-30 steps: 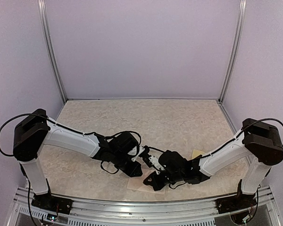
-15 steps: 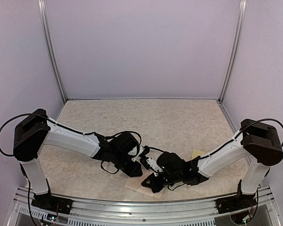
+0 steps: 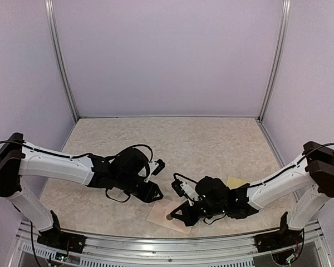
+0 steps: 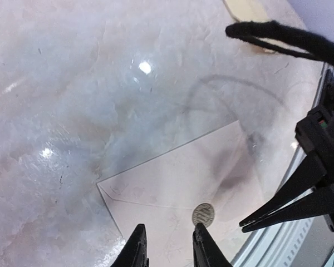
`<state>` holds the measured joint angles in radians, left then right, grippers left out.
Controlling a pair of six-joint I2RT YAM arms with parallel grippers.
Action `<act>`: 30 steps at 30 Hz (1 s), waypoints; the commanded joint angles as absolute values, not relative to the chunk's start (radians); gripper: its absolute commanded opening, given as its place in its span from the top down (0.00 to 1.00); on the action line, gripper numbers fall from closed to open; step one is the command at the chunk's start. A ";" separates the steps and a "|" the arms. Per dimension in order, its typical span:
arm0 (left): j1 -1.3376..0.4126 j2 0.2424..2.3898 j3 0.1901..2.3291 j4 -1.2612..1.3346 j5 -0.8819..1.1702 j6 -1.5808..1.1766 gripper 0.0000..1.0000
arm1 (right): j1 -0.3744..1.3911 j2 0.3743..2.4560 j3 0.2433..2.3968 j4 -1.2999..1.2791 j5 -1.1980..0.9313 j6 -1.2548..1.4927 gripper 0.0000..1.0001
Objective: Place the letter into the envelope and seal it
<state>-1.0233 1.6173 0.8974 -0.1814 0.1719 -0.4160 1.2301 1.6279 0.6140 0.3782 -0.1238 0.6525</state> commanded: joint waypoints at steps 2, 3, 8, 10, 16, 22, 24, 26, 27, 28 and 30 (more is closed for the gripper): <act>-1.037 1.462 0.822 -0.090 0.106 -0.532 0.77 | 1.239 1.508 0.600 0.322 -0.058 0.669 1.00; -1.045 1.456 0.808 -0.081 0.098 -0.543 0.78 | 1.237 1.505 0.604 0.308 -0.050 0.666 1.00; -1.085 1.499 0.753 -0.010 0.086 -0.594 0.85 | 1.231 1.547 0.616 0.319 -0.060 0.655 1.00; -1.097 1.524 0.735 0.052 0.097 -0.615 0.87 | 1.232 1.578 0.630 0.335 -0.079 0.653 1.00; -1.128 1.624 0.716 0.155 0.119 -0.641 0.95 | 1.231 1.673 0.678 0.359 -0.121 0.642 1.00; -1.140 1.690 0.689 0.197 0.121 -0.648 1.00 | 1.232 1.727 0.703 0.360 -0.125 0.630 1.00; -1.142 1.706 0.675 0.207 0.121 -0.651 1.00 | 1.232 1.744 0.708 0.362 -0.126 0.629 1.00; -1.142 1.718 0.659 0.219 0.125 -0.657 1.00 | 1.232 1.760 0.711 0.366 -0.128 0.630 1.00; -1.144 1.725 0.652 0.224 0.127 -0.660 1.00 | 1.231 1.768 0.710 0.369 -0.129 0.629 1.00; -1.144 1.727 0.644 0.227 0.125 -0.663 1.00 | 1.232 1.775 0.711 0.371 -0.129 0.630 1.00; -1.148 1.731 0.637 0.229 0.123 -0.667 1.00 | 1.232 1.796 0.718 0.367 -0.130 0.628 1.00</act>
<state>-1.1358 1.7012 0.6689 0.2165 0.1200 -0.6521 1.2301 1.7554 0.6952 0.3534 -0.1204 0.6422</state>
